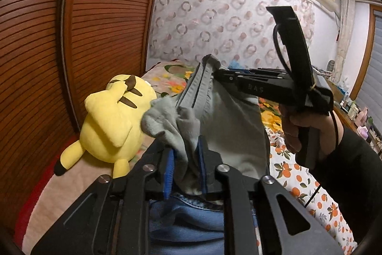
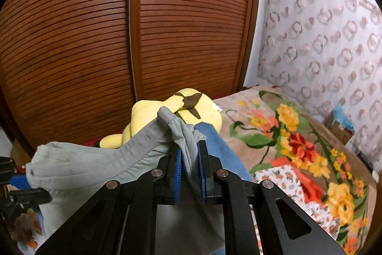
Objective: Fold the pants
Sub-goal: 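Carry the lifted grey-green garment with both grippers over the folded jeans, then lower the garment onto the jeans stack and open both grippers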
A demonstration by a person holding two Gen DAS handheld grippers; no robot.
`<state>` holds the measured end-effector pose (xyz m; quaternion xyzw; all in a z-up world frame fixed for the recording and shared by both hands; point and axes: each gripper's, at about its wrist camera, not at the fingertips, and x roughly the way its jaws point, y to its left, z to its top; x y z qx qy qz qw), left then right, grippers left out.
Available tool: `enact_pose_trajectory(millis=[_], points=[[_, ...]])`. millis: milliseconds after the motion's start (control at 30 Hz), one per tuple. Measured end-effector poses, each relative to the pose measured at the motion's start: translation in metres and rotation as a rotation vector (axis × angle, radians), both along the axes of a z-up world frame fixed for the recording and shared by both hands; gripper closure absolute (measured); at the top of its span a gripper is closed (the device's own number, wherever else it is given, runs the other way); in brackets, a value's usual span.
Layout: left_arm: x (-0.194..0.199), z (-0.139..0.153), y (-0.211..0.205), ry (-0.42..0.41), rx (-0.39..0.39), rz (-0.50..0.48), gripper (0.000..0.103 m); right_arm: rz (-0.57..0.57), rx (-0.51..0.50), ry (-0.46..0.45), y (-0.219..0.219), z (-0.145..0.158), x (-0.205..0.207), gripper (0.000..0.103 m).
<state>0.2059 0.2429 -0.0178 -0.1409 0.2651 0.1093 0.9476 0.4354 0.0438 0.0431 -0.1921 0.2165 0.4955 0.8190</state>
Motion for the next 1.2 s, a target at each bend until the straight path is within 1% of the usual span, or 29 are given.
enact_pose_trajectory(millis=[33, 67, 133, 200, 333, 400, 500, 600, 733, 833, 933, 1067, 1200], points=[[-0.001, 0.001, 0.000, -0.003, 0.000, -0.001, 0.073, -0.002, 0.015, 0.009, -0.004, 0.002, 0.002, 0.086], [-0.001, 0.002, 0.001, -0.005, -0.001, -0.001, 0.070, -0.006, 0.025, 0.013, -0.007, 0.005, 0.004, 0.082], [-0.003, 0.006, 0.000, -0.013, 0.004, 0.000, 0.061, -0.018, 0.057, 0.016, -0.019, 0.013, 0.006, 0.077], [-0.004, 0.011, -0.001, -0.026, 0.017, -0.001, 0.058, -0.031, 0.084, 0.007, -0.029, 0.020, 0.005, 0.074], [-0.002, 0.019, -0.007, -0.038, 0.044, -0.013, 0.057, -0.038, 0.117, 0.013, -0.052, 0.029, 0.004, 0.073], [0.000, 0.021, -0.010, -0.039, 0.055, -0.024, 0.057, -0.034, 0.111, 0.008, -0.058, 0.029, 0.001, 0.073], [0.007, 0.018, -0.012, -0.013, 0.069, -0.038, 0.057, -0.004, 0.105, 0.051, -0.062, 0.021, -0.003, 0.073], [0.012, 0.006, -0.013, 0.037, 0.066, -0.044, 0.057, 0.015, 0.080, 0.075, -0.059, 0.009, -0.002, 0.073], [0.014, -0.013, -0.013, 0.092, 0.063, -0.037, 0.057, -0.002, 0.035, 0.107, -0.054, -0.003, 0.018, 0.073], [0.012, -0.024, -0.013, 0.112, 0.065, -0.031, 0.057, -0.019, 0.019, 0.123, -0.048, -0.009, 0.035, 0.073], [0.010, -0.031, -0.013, 0.118, 0.055, -0.027, 0.057, -0.023, 0.029, 0.155, -0.040, -0.012, 0.047, 0.073], [0.007, -0.033, -0.015, 0.121, 0.054, -0.022, 0.057, -0.033, 0.044, 0.155, -0.036, -0.012, 0.041, 0.073], [0.005, -0.028, -0.017, 0.125, 0.060, -0.022, 0.054, -0.046, 0.055, 0.142, -0.039, -0.013, 0.029, 0.073]])
